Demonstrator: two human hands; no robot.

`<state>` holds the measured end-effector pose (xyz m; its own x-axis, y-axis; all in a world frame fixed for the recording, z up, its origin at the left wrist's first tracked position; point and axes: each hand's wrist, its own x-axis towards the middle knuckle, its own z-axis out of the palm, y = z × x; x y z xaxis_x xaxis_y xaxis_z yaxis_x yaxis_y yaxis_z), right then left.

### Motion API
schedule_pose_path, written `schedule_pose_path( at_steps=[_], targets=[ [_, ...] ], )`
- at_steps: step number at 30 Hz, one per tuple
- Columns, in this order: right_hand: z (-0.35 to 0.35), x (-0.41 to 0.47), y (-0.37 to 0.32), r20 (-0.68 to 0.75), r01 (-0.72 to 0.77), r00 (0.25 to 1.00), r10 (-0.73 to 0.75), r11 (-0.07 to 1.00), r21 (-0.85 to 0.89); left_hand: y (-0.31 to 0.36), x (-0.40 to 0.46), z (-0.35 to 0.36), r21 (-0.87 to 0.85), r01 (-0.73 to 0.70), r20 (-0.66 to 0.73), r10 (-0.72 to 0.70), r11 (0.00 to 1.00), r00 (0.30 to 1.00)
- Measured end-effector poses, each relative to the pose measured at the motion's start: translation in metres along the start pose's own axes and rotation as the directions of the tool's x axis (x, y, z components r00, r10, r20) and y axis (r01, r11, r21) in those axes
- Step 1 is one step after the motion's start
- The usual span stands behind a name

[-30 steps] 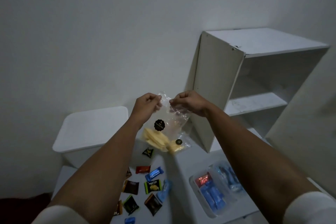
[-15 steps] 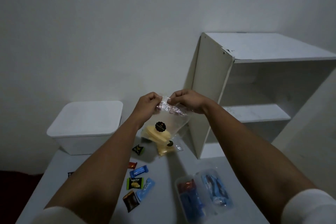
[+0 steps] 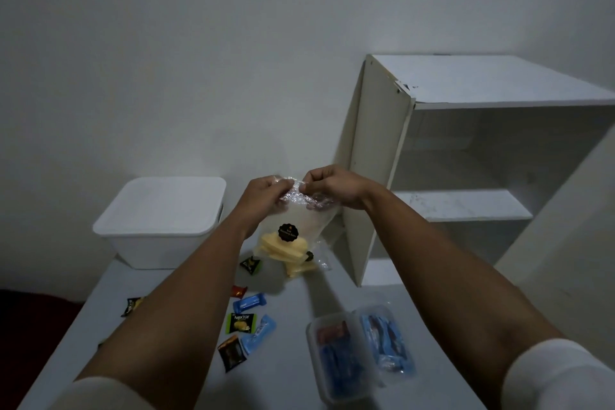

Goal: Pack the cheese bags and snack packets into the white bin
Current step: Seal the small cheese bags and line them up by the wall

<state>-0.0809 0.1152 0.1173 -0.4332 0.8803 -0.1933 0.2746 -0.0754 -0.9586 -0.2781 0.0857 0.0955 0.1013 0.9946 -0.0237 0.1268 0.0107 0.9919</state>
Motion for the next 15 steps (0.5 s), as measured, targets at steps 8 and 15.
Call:
schedule_pose_path(
  at_steps=[8,15],
  targets=[
    [0.008,-0.008,0.017,-0.083,-0.03,0.996,0.037,0.996,0.085,0.001,-0.009,-0.007,0.041,-0.032,-0.106,0.036,0.999,0.994],
    [0.019,-0.016,0.023,-0.129,0.012,0.992,0.008,0.988,0.152,-0.007,-0.017,-0.005,0.015,0.017,-0.089,-0.016,1.0,0.996]
  ],
)
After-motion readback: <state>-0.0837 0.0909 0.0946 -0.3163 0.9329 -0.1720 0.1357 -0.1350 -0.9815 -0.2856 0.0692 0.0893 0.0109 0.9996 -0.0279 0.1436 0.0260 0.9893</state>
